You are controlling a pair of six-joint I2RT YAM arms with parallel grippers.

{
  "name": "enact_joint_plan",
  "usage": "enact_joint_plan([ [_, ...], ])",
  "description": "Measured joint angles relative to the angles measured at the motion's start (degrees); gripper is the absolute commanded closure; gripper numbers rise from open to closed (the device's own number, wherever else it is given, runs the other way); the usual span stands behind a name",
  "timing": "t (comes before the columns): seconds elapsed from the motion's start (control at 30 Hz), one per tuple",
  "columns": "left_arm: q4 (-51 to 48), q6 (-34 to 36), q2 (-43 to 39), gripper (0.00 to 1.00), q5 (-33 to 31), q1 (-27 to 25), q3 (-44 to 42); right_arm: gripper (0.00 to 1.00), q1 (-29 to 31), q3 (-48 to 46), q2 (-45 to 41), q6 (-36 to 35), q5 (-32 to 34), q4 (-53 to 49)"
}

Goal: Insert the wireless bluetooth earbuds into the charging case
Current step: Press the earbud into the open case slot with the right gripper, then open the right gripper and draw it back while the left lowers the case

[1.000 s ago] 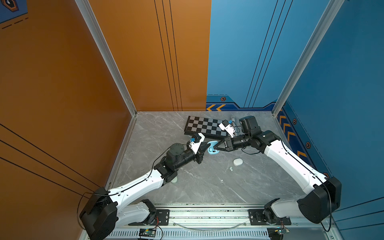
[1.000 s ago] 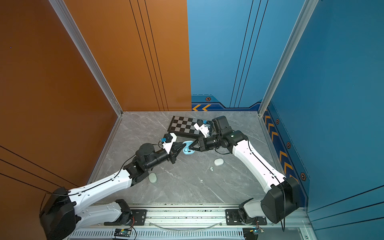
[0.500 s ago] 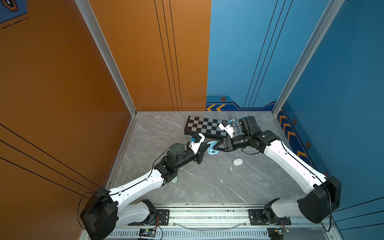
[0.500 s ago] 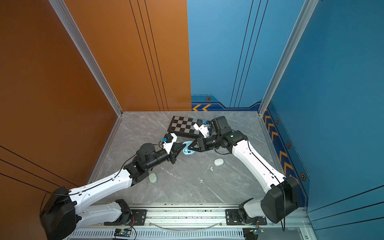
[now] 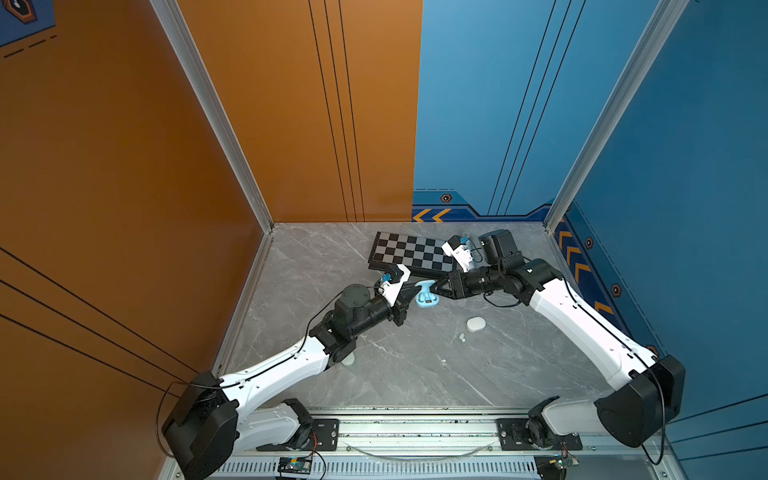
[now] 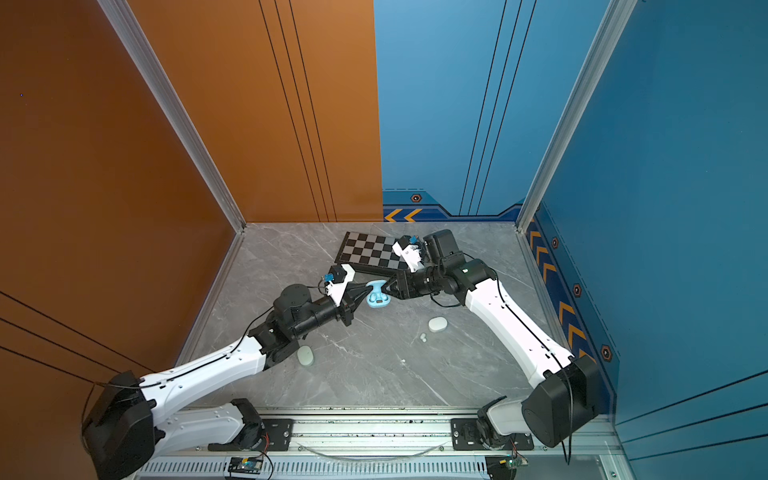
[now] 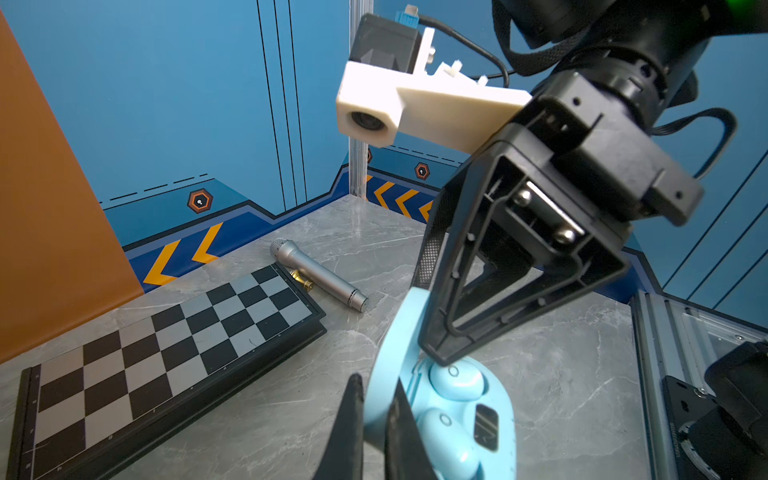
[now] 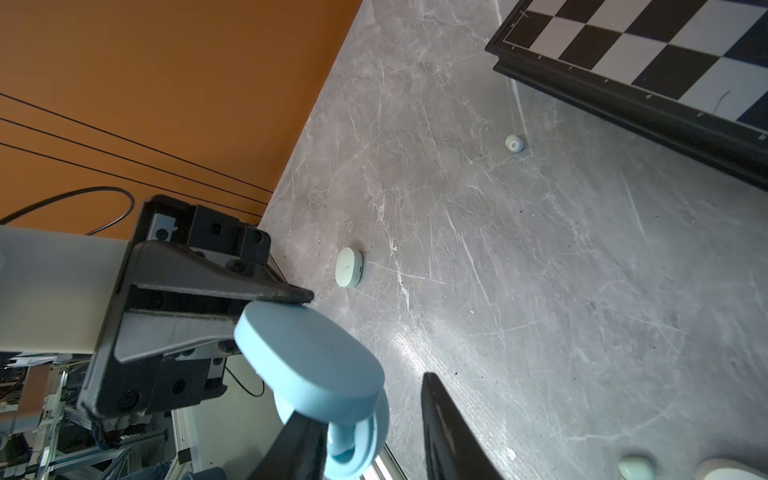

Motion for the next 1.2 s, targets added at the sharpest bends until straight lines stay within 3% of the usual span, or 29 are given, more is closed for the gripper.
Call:
enact_joint_plan([
  [0.17,0.1,0.0,0.1,1.0,0.0,0.0,0.0,0.61,0.0,0.2,-1.1,0.0,1.2,-0.2],
  [0.3,0.2,0.2,0.1,1.0,-0.3,0.0,0.0,0.53,-0.4,0.6,-2.6,0.4,3.2,-0.4],
  [0.6,0.9,3.7,2.9,1.0,-3.3,-1.1,0.0,0.5,-8.3,-1.9,-8.5,8.9,15.3,0.2],
  [0.9,6.6,6.7,16.6,1.0,-10.8,-4.0,-0.1,0.51,-11.3,-15.2,-8.7,22.6,23.8,2.0],
  [1.2,21.8,3.9,31.9,1.0,-24.8,-8.7,-2.3,0.52,-11.3,-16.6,-5.0,30.0,26.8,4.4],
])
